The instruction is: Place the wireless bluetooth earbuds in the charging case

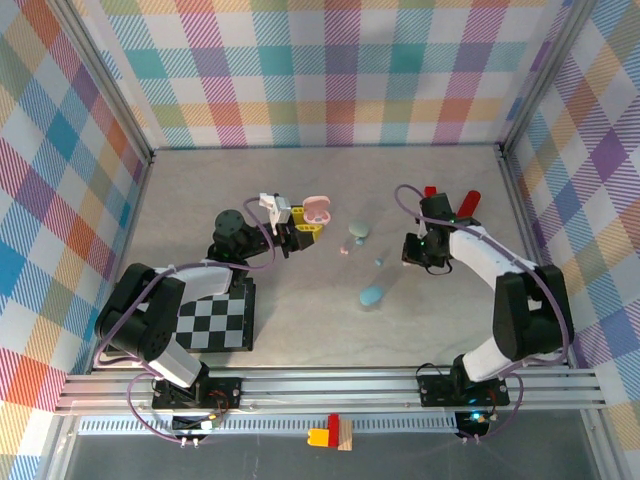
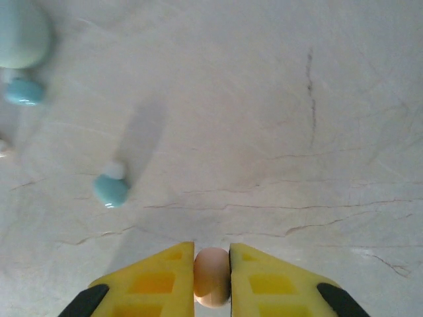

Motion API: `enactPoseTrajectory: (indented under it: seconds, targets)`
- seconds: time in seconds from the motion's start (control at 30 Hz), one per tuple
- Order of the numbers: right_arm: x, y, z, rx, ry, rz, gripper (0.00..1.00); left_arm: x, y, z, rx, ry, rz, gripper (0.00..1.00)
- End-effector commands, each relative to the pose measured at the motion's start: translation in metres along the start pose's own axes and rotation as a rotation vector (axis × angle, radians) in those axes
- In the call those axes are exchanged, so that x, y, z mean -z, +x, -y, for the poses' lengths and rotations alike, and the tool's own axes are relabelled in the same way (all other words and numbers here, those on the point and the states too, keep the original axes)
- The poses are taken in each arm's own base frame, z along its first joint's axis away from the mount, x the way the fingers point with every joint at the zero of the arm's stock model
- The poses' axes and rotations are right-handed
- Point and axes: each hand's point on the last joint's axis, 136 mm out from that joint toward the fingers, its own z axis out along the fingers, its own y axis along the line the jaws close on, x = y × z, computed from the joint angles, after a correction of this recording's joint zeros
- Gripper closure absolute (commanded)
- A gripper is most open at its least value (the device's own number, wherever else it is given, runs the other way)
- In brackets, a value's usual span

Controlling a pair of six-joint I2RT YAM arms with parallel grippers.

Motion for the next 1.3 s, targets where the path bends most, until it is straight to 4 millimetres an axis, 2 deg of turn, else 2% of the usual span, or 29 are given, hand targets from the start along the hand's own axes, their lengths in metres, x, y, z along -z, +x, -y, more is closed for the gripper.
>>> enactPoseTrajectory:
  seconds: [0.0,0.2,0.37,0.5,0.67,0.8,1.0,1.27]
  targets:
    - [0.034,-0.014,-0.025,0.116,0.024,0.083,0.84,-0.004,0.001,-0.008,-0.048,-0.023,-0.01,0.62]
    - [0.086,-0.024,-0.092,0.27,-0.079,0.17,0.83,-0.009,0.01,-0.011,-0.066,-0.039,-0.042,0.62]
    - [0.117,-0.029,-0.141,0.401,-0.131,0.216,0.83,-0.012,0.012,-0.009,-0.079,-0.046,-0.05,0.63]
    - [0.13,-0.028,-0.174,0.476,-0.183,0.226,0.83,-0.013,0.014,-0.005,-0.09,-0.04,-0.067,0.63]
    - [0.127,-0.03,-0.205,0.561,-0.207,0.223,0.83,-0.015,0.017,0.0,-0.102,-0.033,-0.099,0.62]
    - [0.121,-0.032,-0.219,0.604,-0.207,0.215,0.83,-0.015,0.016,0.002,-0.103,-0.031,-0.099,0.62]
    - [0.103,-0.032,-0.219,0.624,-0.174,0.19,0.83,-0.015,0.013,0.005,-0.103,-0.024,-0.096,0.62]
    - [0.093,-0.032,-0.22,0.617,-0.173,0.176,0.83,-0.015,0.012,0.006,-0.099,-0.017,-0.093,0.62]
